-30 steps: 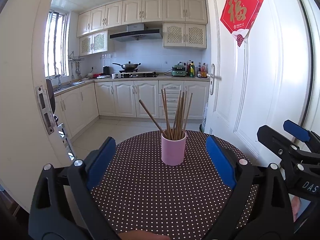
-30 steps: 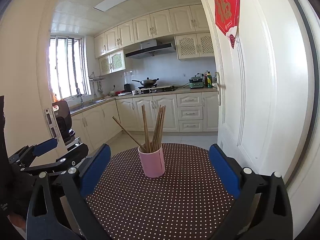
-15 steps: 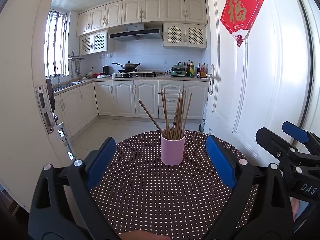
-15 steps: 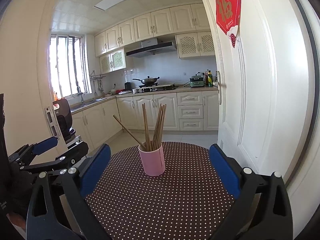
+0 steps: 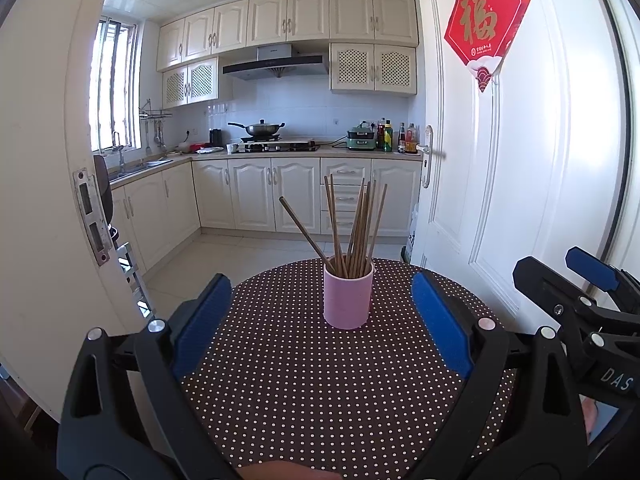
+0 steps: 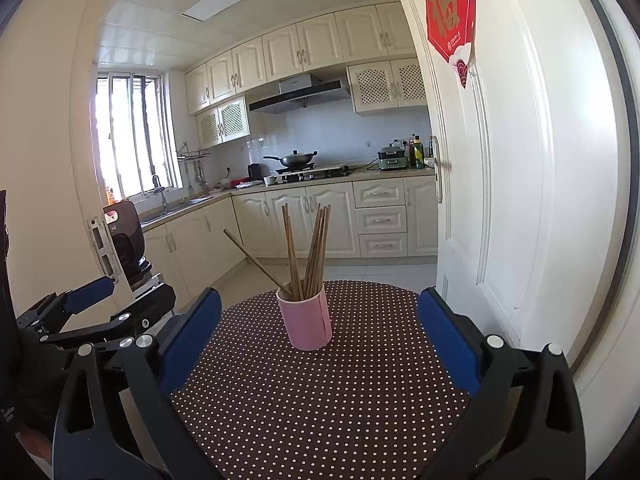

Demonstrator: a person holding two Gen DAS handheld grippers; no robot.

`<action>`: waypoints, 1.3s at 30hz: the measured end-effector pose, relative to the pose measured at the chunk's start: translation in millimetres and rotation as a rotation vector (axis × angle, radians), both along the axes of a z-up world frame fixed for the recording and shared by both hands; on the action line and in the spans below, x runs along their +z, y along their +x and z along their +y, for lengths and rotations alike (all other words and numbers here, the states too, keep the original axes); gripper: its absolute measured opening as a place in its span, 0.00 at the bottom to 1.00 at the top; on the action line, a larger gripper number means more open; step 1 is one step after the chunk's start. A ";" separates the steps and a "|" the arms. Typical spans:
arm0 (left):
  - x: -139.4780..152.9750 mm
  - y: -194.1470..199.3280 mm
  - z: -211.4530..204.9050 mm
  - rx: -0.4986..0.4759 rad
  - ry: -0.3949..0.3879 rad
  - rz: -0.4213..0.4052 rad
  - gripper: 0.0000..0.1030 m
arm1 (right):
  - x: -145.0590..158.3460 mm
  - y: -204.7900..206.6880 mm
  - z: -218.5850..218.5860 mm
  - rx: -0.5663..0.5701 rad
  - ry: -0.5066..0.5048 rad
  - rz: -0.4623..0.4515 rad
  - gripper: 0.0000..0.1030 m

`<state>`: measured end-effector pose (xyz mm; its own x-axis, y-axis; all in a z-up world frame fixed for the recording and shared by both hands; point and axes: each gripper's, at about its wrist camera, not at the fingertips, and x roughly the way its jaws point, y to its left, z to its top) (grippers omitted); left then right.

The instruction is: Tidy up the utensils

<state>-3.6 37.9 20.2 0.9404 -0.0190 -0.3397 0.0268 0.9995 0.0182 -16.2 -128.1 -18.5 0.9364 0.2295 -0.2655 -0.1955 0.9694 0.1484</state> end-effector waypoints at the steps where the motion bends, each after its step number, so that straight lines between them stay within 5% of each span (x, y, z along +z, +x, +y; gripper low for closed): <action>1: 0.0 0.0 -0.1 0.000 0.000 0.000 0.88 | -0.2 -0.1 -0.3 0.000 0.001 0.000 0.92; 39: 0.7 -0.9 -4.9 0.012 0.010 0.007 0.88 | -1.0 -0.6 -6.7 -0.004 0.030 0.009 0.92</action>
<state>-4.5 33.0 20.9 0.9382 -0.0040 -0.3461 0.0145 0.9995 0.0276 -16.7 -134.8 -19.4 0.9350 0.2337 -0.2669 -0.1902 0.9653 0.1788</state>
